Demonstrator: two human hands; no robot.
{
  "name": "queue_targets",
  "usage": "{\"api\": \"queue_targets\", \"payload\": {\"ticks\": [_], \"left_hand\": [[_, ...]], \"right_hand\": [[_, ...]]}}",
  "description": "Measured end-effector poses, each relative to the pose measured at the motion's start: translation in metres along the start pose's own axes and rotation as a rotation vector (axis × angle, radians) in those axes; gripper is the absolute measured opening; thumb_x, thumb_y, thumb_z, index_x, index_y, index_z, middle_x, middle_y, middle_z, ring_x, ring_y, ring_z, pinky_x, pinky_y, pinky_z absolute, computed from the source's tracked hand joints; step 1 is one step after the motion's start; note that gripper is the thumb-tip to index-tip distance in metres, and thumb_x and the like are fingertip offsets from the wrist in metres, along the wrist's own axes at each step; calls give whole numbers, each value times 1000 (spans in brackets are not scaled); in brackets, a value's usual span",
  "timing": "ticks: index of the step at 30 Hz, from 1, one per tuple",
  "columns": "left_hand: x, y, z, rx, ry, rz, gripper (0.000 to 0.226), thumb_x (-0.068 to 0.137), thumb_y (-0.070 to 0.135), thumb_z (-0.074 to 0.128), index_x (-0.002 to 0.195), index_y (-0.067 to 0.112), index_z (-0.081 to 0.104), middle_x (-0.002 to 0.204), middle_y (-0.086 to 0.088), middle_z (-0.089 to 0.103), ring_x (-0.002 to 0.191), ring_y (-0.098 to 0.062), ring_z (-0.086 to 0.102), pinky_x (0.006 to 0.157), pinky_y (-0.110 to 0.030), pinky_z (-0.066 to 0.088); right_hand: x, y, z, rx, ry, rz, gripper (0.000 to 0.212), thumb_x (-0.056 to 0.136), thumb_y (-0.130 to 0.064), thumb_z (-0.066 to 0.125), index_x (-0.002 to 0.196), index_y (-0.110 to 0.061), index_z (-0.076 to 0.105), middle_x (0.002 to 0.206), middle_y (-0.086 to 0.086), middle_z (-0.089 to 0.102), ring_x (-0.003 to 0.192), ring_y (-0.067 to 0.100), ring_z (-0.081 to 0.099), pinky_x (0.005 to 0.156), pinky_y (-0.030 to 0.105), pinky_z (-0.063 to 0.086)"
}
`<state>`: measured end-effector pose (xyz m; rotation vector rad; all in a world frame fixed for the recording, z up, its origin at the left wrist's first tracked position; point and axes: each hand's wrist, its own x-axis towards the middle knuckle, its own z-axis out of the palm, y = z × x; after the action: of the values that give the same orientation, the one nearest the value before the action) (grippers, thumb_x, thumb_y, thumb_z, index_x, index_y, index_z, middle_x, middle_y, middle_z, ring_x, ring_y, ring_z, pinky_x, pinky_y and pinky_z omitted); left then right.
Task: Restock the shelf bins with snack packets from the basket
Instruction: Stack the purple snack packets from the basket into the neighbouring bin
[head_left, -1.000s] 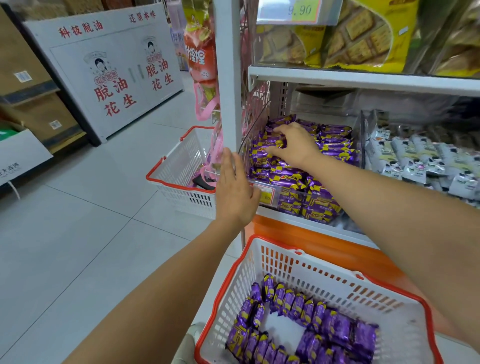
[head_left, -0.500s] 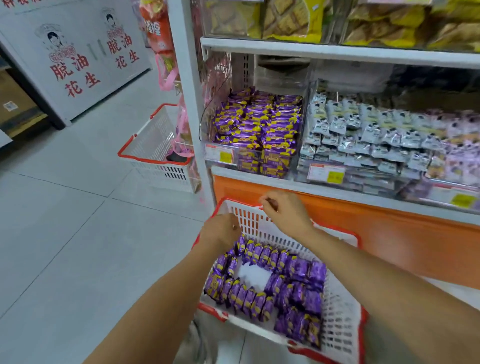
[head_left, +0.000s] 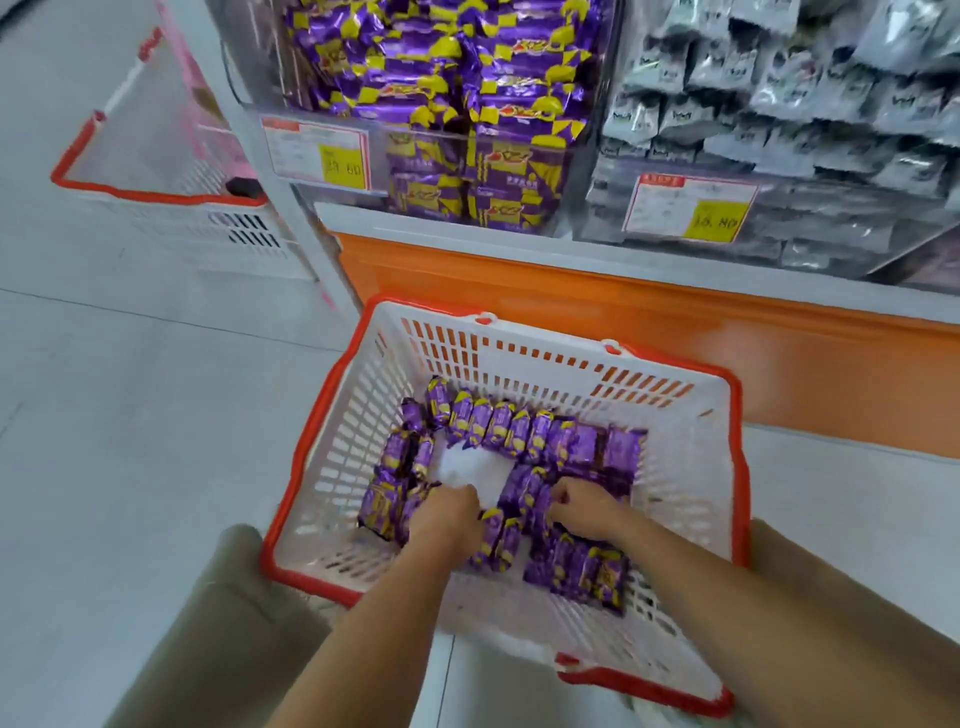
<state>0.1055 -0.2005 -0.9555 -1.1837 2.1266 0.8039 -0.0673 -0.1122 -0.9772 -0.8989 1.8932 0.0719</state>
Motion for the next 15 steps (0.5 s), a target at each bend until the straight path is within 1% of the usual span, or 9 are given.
{"api": "queue_targets", "payload": {"ticks": [1,2,3,5,7,8,12,15], "left_hand": [[6,1,6,0,-5,0,35,93,28,52,122,8,52,123,-16,56,116,-35,53,90,-43,47],[11,2,11,4,-4,-2,38,93,31,55,124,10,50,124,-15,54,115,-35,53,90,-44,48],[16,3,17,11,-6,-4,42,92,33,57,127,12,48,125,-15,51,115,-34,52,90,-45,49],[24,7,28,35,-28,-8,53,90,38,62,132,14,41,130,-15,44,118,-35,49,91,-47,48],[29,12,37,58,-39,-6,60,88,46,63,131,13,39,133,-16,40,119,-35,48,89,-45,47],[30,15,41,62,-33,-11,61,87,49,63,129,11,39,134,-17,38,119,-35,48,88,-43,46],[38,25,49,85,-1,-58,74,79,62,65,125,8,44,131,-16,37,114,-32,54,89,-39,47],[44,32,54,156,28,-99,79,76,66,67,124,8,46,127,-13,39,112,-27,55,90,-34,48]], "right_hand": [[7,3,8,15,25,-2,23,92,-18,53,114,-11,56,116,15,57,106,29,55,81,31,41],[12,6,14,13,68,-13,38,92,-17,53,129,-12,50,125,16,50,112,31,52,87,32,42],[16,7,20,6,123,-20,48,92,-17,53,139,-16,43,130,16,42,116,34,50,91,33,43],[21,9,29,-34,223,-51,60,92,-14,52,148,-23,33,139,17,29,126,36,41,97,37,44],[24,11,36,-104,253,-97,67,92,-11,51,152,-29,26,153,18,12,138,36,26,103,41,41],[26,13,39,-131,257,-115,70,92,-10,51,153,-31,24,156,17,7,141,36,21,104,41,40],[31,21,42,-87,268,-169,72,90,-4,49,152,-32,26,158,16,3,143,35,17,107,42,37],[33,26,41,-52,263,-207,72,89,-2,51,152,-30,29,158,15,4,144,33,15,109,42,36]]}}
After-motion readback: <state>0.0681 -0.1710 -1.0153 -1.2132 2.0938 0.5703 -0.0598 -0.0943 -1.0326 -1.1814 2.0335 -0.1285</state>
